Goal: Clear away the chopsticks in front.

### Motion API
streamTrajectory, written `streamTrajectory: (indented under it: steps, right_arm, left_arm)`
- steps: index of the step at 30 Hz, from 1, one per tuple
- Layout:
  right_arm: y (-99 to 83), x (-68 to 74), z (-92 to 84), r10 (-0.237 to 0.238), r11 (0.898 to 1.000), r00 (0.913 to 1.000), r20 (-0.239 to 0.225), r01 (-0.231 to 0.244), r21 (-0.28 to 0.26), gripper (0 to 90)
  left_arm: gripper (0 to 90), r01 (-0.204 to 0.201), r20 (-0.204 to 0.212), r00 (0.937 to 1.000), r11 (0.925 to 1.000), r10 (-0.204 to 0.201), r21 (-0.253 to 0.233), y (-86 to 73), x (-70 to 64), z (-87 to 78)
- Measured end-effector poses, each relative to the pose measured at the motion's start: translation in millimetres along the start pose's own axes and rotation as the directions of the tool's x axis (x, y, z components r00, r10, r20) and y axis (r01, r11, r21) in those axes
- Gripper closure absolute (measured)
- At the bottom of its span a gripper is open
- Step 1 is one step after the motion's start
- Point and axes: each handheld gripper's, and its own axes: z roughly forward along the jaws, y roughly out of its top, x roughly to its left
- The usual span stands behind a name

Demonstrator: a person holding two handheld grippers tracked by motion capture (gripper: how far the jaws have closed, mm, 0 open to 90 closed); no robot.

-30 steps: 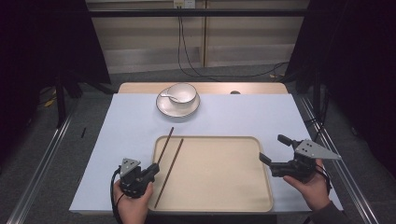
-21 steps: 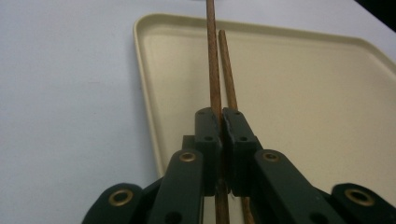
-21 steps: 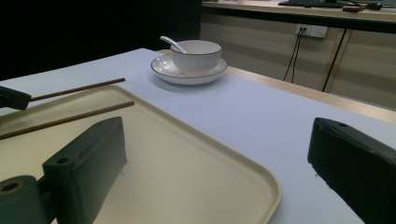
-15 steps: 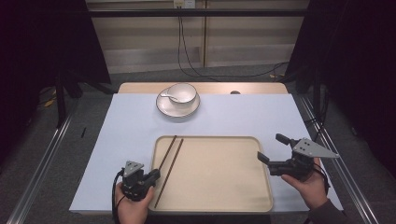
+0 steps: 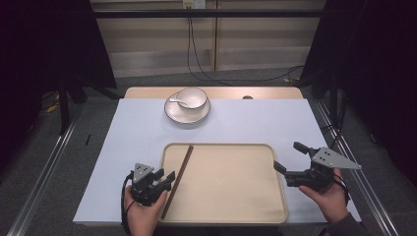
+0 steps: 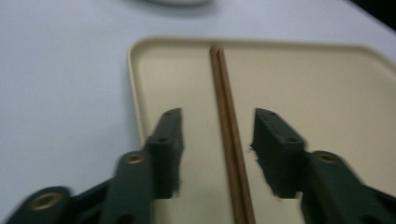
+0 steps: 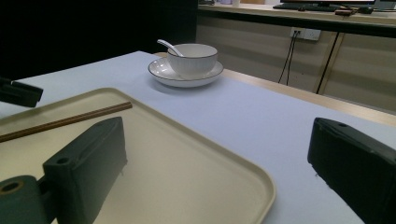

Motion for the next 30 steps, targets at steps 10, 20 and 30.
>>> streamTrajectory:
  steps: [10, 20, 30]
  right_arm:
    - [1.0, 0.8, 5.2, -0.007, 1.0, 1.0, -0.005, 0.007, 0.004, 4.1]
    - [1.9, 1.4, 9.8, -0.012, 1.0, 0.9999, -0.011, 0.012, 0.007, 4.1]
    - [2.6, 1.2, 9.0, -0.015, 1.0, 0.9998, -0.013, 0.015, -0.001, 4.1]
  left_arm:
    - [29.3, -0.021, 0.043, 0.9986, 0.9851, 0.029, -0.171, 26.9, 6.6, -10.3]
    - [21.9, -0.043, 0.077, 0.9948, 0.9602, 0.067, -0.276, 43.6, 6.6, -15.4]
    - [20.9, -0.047, 0.088, 0.9933, 0.9563, 0.075, -0.289, 42.8, 10.2, -18.2]
